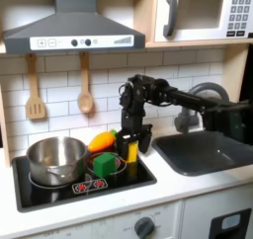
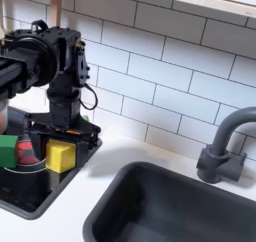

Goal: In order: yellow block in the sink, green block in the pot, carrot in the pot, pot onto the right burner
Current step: 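Put the yellow block in the sink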

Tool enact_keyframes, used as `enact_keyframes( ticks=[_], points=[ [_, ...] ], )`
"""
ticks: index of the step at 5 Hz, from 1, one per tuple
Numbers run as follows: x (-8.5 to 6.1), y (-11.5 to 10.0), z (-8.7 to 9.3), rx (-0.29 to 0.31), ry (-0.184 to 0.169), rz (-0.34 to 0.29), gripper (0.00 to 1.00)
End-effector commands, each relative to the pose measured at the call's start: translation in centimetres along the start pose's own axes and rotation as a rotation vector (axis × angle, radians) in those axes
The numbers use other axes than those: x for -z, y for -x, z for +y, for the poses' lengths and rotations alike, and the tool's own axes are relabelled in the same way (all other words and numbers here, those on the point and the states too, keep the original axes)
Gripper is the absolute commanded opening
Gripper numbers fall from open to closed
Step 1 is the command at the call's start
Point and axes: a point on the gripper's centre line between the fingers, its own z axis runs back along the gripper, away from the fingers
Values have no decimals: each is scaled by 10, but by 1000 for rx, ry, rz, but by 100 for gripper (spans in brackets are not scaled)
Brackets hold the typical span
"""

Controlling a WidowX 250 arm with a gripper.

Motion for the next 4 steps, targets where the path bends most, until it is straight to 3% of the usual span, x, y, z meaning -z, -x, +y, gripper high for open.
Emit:
enact_keyframes(
  ticks=[1, 2, 3, 4],
  points=[
    [13, -7, 8, -31, -11, 21, 100],
    [13, -7, 5, -20, -10, 22, 100],
    [12, -5, 3, -21, -10, 14, 0],
    [7, -5, 2, -19, -4, -1, 0]
  ],
)
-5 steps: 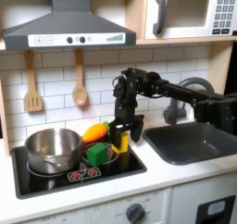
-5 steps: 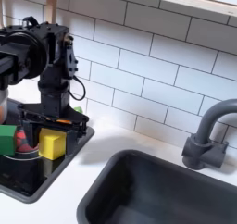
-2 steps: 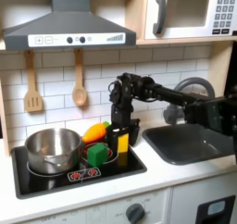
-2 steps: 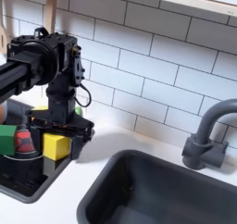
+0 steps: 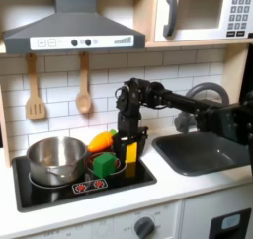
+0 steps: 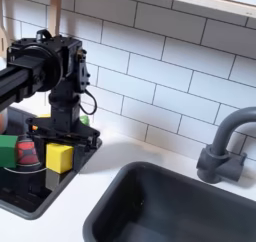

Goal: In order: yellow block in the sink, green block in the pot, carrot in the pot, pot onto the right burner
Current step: 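Put the yellow block in the sink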

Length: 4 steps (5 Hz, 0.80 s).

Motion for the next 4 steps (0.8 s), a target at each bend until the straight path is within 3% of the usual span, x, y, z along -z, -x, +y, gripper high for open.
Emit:
enact_keyframes(
  ticks=[1, 2, 3, 4],
  points=[
    [-17, 5, -4, 20, 21, -34, 0],
    [-24, 15, -16, 63, 37, -27, 0],
    [-40, 25, -31, 128, 41, -66, 0],
    [-52, 45, -61, 215, 54, -90, 0]
  ],
)
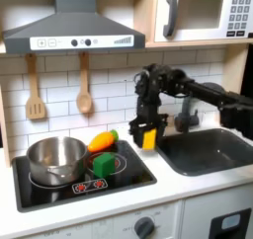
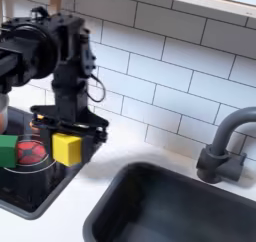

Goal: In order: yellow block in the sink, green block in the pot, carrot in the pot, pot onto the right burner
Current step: 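Put the yellow block in the sink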

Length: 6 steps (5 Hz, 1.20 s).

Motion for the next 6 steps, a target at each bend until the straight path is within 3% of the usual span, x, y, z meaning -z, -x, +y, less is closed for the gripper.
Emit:
enact_keyframes(
  ticks=[1, 2, 3, 6],
  points=[
    [-12, 24, -60, 158, 24, -36, 0],
    [-16, 33, -86, 215, 34, -55, 0],
    [-4, 36, -93, 226, 28, -38, 0],
    [11, 36, -95, 215, 23, -37, 0]
  ],
)
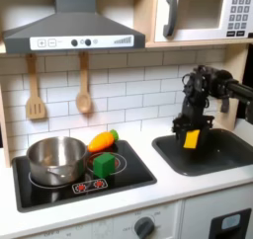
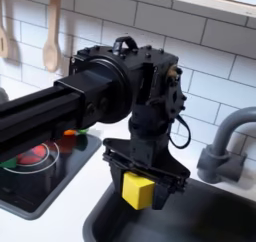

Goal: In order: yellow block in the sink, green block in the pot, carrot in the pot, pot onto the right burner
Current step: 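Put the yellow block in the sink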

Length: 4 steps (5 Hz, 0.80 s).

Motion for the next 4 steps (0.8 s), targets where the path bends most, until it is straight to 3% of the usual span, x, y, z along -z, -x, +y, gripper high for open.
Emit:
enact_keyframes(
  ticks=[1, 4],
  points=[
    [21, 2, -10, 18, 3, 42, 0],
    [58, 7, -17, 25, -9, 105, 0]
  ],
)
